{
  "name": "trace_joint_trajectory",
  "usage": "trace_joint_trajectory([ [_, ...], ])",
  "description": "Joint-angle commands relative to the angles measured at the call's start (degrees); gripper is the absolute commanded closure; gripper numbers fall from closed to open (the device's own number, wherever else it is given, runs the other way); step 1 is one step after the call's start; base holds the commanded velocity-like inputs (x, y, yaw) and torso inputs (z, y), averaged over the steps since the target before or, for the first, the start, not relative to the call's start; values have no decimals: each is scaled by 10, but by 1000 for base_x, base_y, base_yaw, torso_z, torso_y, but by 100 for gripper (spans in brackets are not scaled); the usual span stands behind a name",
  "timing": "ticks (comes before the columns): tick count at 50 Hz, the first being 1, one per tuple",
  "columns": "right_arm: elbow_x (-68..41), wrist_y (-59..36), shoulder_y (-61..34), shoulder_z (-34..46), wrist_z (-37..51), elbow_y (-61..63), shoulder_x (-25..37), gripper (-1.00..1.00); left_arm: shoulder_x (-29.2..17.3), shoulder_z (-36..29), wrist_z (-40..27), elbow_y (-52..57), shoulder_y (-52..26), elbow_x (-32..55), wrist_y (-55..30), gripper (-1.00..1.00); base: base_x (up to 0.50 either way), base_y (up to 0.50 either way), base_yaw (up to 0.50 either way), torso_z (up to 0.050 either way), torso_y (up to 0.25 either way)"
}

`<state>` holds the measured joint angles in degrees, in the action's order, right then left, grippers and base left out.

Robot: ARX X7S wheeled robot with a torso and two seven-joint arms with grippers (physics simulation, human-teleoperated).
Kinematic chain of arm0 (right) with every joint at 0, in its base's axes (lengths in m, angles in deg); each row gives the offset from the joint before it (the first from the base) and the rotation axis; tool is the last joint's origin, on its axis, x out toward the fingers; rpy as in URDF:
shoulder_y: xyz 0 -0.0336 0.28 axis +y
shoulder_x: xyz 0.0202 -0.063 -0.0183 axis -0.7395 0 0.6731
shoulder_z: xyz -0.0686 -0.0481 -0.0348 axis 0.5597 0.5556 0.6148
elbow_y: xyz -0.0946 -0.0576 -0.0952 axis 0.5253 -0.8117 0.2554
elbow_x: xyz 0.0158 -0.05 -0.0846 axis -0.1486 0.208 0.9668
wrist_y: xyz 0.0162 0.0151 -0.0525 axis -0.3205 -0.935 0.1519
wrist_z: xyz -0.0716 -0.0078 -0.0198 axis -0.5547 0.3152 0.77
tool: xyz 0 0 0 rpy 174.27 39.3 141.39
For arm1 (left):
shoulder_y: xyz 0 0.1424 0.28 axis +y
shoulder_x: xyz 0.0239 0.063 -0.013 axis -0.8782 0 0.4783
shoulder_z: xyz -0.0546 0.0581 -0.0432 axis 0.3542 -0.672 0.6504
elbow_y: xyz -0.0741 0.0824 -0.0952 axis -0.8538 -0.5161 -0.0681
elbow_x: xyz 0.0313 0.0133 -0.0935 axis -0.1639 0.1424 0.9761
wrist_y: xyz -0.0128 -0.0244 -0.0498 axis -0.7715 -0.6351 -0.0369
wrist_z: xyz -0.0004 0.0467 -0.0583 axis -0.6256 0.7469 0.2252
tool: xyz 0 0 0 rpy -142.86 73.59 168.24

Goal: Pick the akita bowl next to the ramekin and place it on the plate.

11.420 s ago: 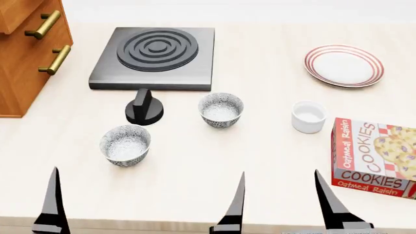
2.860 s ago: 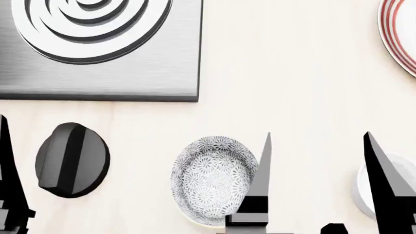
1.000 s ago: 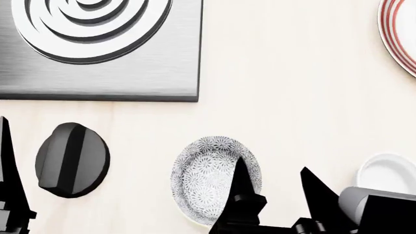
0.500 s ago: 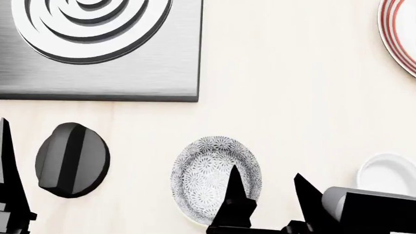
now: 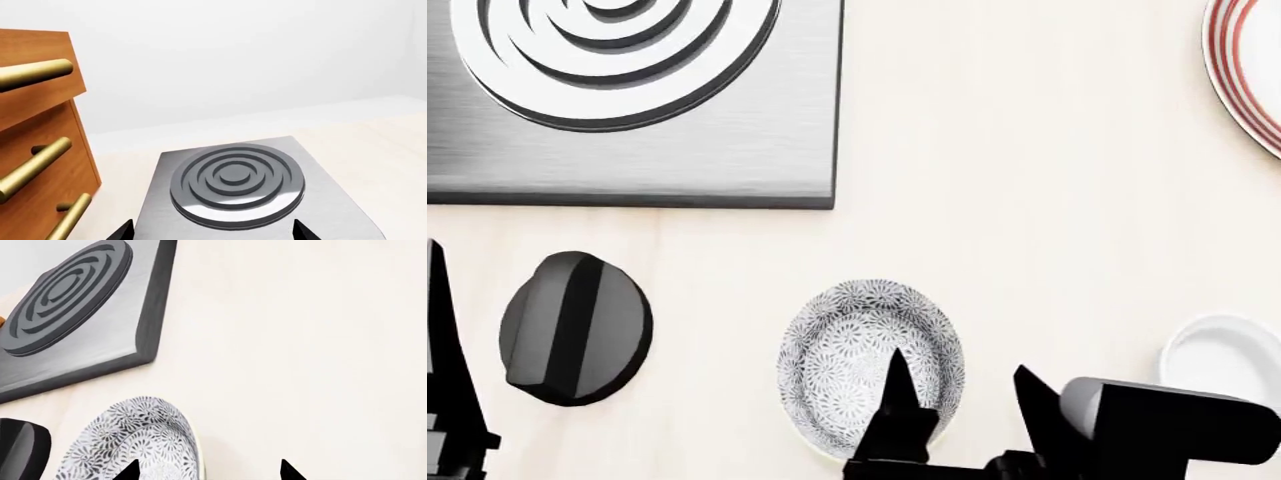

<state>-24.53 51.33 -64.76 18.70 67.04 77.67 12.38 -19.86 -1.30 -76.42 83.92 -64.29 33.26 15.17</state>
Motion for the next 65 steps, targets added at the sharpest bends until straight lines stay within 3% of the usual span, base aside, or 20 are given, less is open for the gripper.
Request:
trace_joint_trajectory([
  [1, 0, -4, -4, 6, -8, -17, -9, -100, 0, 1, 0, -1, -3, 3, 0, -100, 0, 0, 0, 0, 0],
  [16, 0, -4, -3, 8, -10, -13, -10, -100, -1, -1, 2, -5, 2, -1, 5, -100, 0, 0, 0, 0, 0],
  [17, 0, -4, -3, 7, -9, -12, -10, 100, -1, -1, 2, -5, 1, 0, 4, -100, 0, 0, 0, 0, 0],
  [39, 11, -5, -3, 8, -4, 4, -8, 100, 0, -3, 2, -7, 1, -1, 2, -100, 0, 0, 0, 0, 0],
  [65, -50, 3, -33, -16, 3, 73, 10, 100, 0, -5, 0, -4, 3, -5, 2, -100, 0, 0, 0, 0, 0],
])
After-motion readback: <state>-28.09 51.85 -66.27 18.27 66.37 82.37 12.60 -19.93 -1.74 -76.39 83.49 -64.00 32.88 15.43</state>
